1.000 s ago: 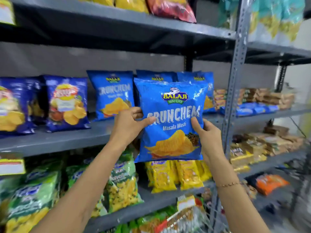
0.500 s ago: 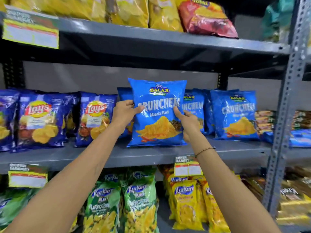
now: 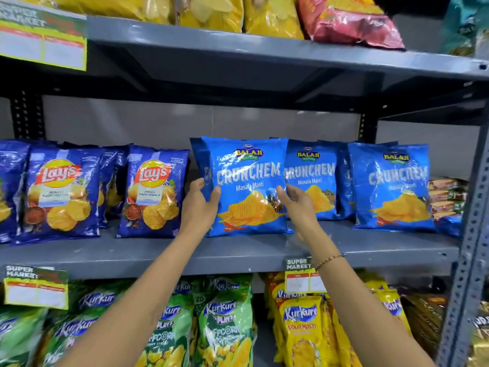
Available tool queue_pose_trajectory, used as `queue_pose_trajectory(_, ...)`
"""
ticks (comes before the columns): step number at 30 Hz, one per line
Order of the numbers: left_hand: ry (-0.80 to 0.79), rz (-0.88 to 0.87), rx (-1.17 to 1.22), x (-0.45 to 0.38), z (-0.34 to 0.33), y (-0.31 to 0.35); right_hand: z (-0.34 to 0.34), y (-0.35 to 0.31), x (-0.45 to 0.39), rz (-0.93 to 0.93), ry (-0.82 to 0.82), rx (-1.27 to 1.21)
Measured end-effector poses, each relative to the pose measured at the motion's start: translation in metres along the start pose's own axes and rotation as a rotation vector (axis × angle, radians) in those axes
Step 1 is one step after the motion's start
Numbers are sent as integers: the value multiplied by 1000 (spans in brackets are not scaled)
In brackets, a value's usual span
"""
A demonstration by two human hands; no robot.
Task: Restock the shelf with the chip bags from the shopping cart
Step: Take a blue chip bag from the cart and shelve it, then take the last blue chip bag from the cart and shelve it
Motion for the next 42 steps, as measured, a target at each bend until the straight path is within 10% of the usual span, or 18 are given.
queue_pose_trajectory(5, 181, -297, -109, 59, -6, 28, 5, -20, 67, 251, 252, 234)
queue_pose_trajectory(13, -328, -507, 2, 163, -125, 34, 25, 58, 217, 52, 382, 135)
queue_pose_trajectory(31, -1831, -22, -450, 562, -501, -200, 114, 436, 727, -1509, 513, -163)
queue_pose_trajectory(42, -1710, 263, -316, 514, -529, -215, 146, 438, 655, -1244, 732, -208)
Point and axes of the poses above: each hand's wrist, its own x-axis away from the middle knuckle, its own z-axis out of the back of the hand, y = z × x, the point moved 8 cm from there along -x, towards the middle knuckle, and after that the axes turned 12 degrees about -y, right-handed, at the moved point
